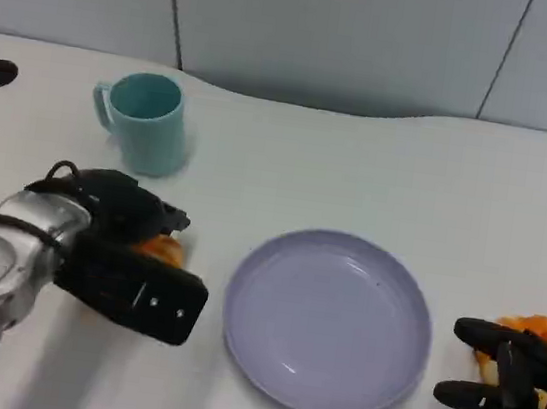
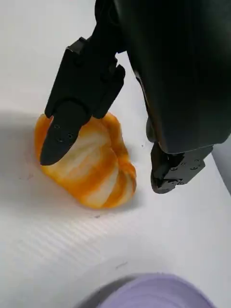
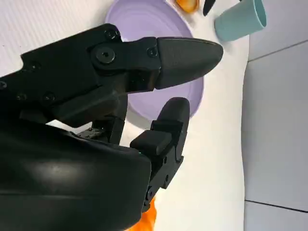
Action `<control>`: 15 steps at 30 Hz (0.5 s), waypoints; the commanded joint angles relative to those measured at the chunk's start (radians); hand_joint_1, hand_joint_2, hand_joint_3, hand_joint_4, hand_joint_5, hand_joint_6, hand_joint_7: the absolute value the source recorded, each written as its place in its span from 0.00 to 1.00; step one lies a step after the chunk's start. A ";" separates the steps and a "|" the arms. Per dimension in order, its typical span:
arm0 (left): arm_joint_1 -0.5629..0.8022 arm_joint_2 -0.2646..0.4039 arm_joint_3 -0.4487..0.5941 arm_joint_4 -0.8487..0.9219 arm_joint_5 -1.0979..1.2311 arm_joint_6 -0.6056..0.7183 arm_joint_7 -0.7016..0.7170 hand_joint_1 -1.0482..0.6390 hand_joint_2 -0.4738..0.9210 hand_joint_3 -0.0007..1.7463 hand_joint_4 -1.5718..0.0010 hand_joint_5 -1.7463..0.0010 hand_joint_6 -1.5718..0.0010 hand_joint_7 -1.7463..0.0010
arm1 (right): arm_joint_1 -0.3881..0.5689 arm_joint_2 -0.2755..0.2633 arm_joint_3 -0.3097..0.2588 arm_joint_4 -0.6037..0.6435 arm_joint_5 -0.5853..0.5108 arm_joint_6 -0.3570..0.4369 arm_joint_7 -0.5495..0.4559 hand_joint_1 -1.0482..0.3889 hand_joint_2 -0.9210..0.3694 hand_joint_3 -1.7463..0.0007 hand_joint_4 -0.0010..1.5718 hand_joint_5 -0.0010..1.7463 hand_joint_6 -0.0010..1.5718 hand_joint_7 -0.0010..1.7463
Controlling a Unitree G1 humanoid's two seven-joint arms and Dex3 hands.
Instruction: Grasp the bread from the table and place it into the plate.
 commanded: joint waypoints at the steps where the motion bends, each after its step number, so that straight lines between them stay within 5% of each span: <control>1: -0.042 -0.028 -0.033 0.078 0.009 0.049 0.035 0.41 0.86 0.01 1.00 0.84 0.83 0.99 | 0.006 -0.003 -0.009 -0.011 0.008 0.002 -0.003 0.53 0.00 0.79 0.33 0.59 0.35 0.38; 15: -0.092 -0.057 -0.114 0.269 -0.002 0.034 0.144 0.35 0.90 0.01 0.94 0.78 0.80 0.99 | 0.019 -0.005 -0.011 -0.040 0.010 0.005 -0.002 0.54 0.00 0.76 0.33 0.60 0.34 0.39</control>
